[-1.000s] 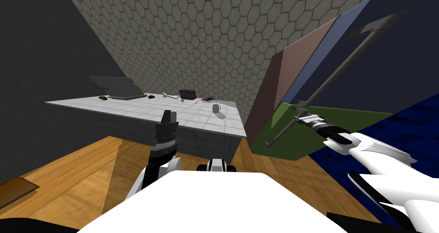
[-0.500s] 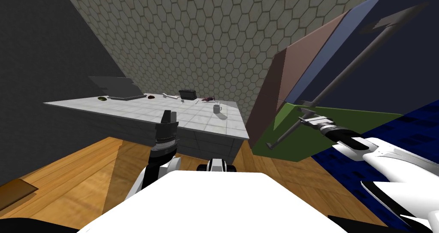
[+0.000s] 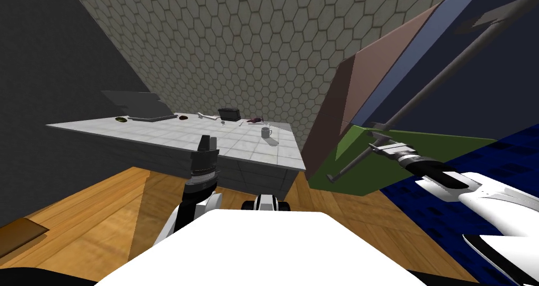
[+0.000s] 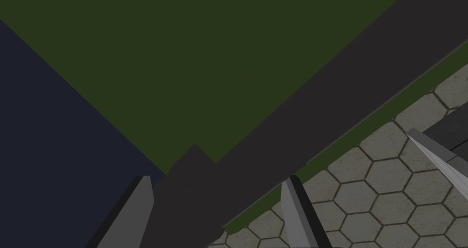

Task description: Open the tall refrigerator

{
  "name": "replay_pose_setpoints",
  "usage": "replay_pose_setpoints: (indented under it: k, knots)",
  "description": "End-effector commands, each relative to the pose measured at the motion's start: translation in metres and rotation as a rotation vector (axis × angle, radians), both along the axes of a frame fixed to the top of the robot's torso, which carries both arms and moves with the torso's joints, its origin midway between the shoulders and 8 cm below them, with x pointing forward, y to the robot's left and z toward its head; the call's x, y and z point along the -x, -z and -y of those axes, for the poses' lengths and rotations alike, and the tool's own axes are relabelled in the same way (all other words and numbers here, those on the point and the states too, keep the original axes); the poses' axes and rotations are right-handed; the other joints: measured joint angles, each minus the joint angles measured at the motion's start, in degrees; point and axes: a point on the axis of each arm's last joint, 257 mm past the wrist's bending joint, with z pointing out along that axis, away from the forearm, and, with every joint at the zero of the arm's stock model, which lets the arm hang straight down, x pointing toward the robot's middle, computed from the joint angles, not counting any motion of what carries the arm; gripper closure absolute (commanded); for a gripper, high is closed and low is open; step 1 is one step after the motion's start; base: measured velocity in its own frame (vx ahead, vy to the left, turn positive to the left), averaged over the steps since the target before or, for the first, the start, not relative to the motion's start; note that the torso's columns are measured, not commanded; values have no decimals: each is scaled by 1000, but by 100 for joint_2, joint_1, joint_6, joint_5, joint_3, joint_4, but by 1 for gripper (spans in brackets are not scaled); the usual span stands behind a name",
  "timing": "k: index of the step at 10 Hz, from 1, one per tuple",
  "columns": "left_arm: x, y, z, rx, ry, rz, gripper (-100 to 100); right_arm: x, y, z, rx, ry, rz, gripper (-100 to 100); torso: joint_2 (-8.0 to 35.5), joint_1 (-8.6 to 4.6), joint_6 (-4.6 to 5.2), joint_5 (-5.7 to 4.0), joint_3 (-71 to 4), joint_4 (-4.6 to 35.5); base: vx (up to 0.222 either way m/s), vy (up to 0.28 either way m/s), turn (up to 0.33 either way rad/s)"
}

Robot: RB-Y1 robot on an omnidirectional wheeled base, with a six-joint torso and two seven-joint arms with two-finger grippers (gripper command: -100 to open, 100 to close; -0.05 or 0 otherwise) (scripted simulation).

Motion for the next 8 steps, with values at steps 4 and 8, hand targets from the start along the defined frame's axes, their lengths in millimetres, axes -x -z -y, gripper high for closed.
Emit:
replay_pose_setpoints:
  k: [4,8]
  knots:
    - [0,0,0,0,0,0,0,-23,-6,-43,4,-156,5,100,-55,-17,36,23,-35,11,-229,-129,7]
    - [0,0,0,0,0,0,0,-35,-9,-79,0,-273,4,100,-58,-36,30,25,-41,16,-223,-159,10]
